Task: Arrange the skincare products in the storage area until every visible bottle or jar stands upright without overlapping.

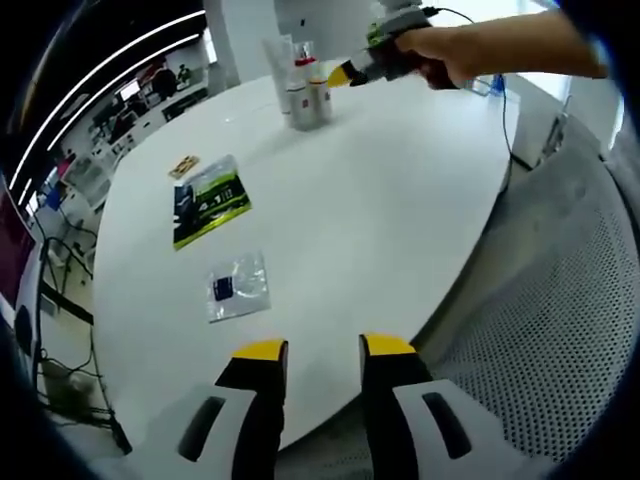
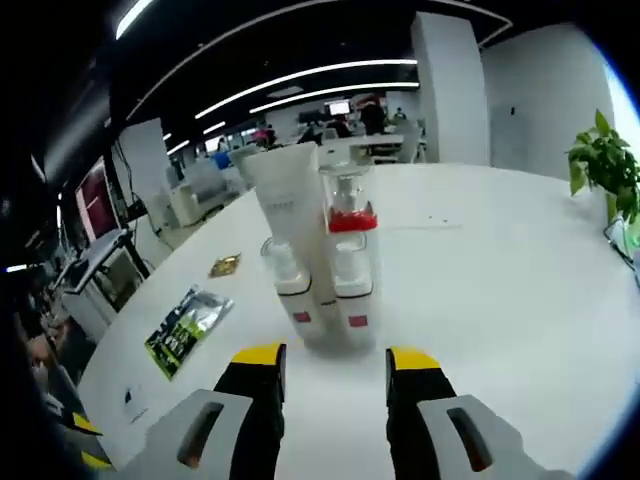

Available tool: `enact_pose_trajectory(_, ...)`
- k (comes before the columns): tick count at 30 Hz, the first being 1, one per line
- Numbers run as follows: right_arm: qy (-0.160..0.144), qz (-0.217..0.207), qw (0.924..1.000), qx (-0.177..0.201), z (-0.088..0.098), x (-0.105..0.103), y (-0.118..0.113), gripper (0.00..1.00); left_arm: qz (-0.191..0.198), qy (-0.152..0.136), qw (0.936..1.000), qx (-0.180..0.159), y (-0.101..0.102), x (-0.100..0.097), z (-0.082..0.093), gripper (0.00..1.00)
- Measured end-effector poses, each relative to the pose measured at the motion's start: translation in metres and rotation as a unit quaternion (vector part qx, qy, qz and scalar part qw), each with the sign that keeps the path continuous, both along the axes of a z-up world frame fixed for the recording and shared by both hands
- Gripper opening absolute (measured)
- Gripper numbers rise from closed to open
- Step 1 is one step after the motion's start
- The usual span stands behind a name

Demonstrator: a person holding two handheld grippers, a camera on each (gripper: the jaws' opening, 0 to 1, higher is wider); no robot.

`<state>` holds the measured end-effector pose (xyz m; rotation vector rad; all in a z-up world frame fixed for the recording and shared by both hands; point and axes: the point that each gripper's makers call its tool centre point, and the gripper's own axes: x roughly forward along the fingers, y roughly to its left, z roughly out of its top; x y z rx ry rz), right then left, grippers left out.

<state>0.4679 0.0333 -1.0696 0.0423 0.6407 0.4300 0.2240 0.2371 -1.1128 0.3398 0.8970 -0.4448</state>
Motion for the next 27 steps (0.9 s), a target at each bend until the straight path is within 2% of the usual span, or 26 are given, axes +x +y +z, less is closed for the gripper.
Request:
enact_pose_trajectory(3,0.014,0.013,0.9997,0.017,-0.001,-0.022,0.006,0.35,-0.005,0.004,1.0000,-0.002,-0.002,-0.001,-0.001,0.24)
enact_pose_trajectory(4,0.020,0.020,0.9994,0.020,-0.003,-0.024,0.008,0.36,-0.007,0.004,1.0000,-0.001,-0.003,-0.002,-0.001,0.24)
enact_pose_trajectory(7,0.027,0.048,0.9984,0.008,-0.002,-0.044,0.013,0.37,-0.013,0.007,0.9999,-0.003,-0.005,-0.003,-0.002,0.25)
enact_pose_trajectory(8,0.031,0.063,0.9975,0.009,0.000,-0.055,0.016,0.37,-0.015,0.008,0.9998,-0.004,-0.006,-0.004,-0.002,0.25)
enact_pose_trajectory(10,0.033,0.068,0.9972,0.005,0.004,-0.067,0.016,0.38,-0.017,0.010,0.9998,-0.005,-0.007,-0.005,-0.002,0.25)
enact_pose_trajectory(11,0.031,0.089,0.9955,-0.001,0.007,-0.077,0.019,0.38,-0.017,0.010,0.9998,-0.005,-0.007,-0.005,-0.002,0.25)
enact_pose_trajectory(13,0.032,0.104,0.9940,-0.009,0.011,-0.090,0.021,0.39,-0.018,0.005,0.9998,-0.011,-0.009,-0.004,0.000,0.25)
enact_pose_trajectory(16,0.039,0.123,0.9915,-0.016,0.019,-0.120,0.022,0.38,-0.023,0.003,0.9996,-0.018,-0.013,-0.004,0.002,0.25)
enact_pose_trajectory(18,0.031,0.130,0.9909,-0.016,0.024,-0.134,0.020,0.38,-0.026,0.003,0.9994,-0.022,-0.016,-0.004,0.004,0.26)
enact_pose_trajectory(20,0.037,0.138,0.9898,-0.010,0.022,-0.149,0.020,0.39,-0.032,-0.011,0.9990,-0.030,-0.021,-0.001,0.008,0.26)
enact_pose_trajectory(22,0.032,0.145,0.9889,-0.011,0.022,-0.161,0.021,0.38,-0.032,-0.012,0.9989,-0.032,-0.022,-0.002,0.010,0.26)
enact_pose_trajectory(25,0.004,0.187,0.9822,-0.021,0.020,-0.181,0.029,0.37,-0.029,-0.016,0.9989,-0.034,-0.020,0.000,0.011,0.26)
enact_pose_trajectory(27,0.012,0.204,0.9786,-0.027,0.013,-0.192,0.031,0.37,-0.022,-0.023,0.9988,-0.037,-0.019,0.002,0.014,0.26)
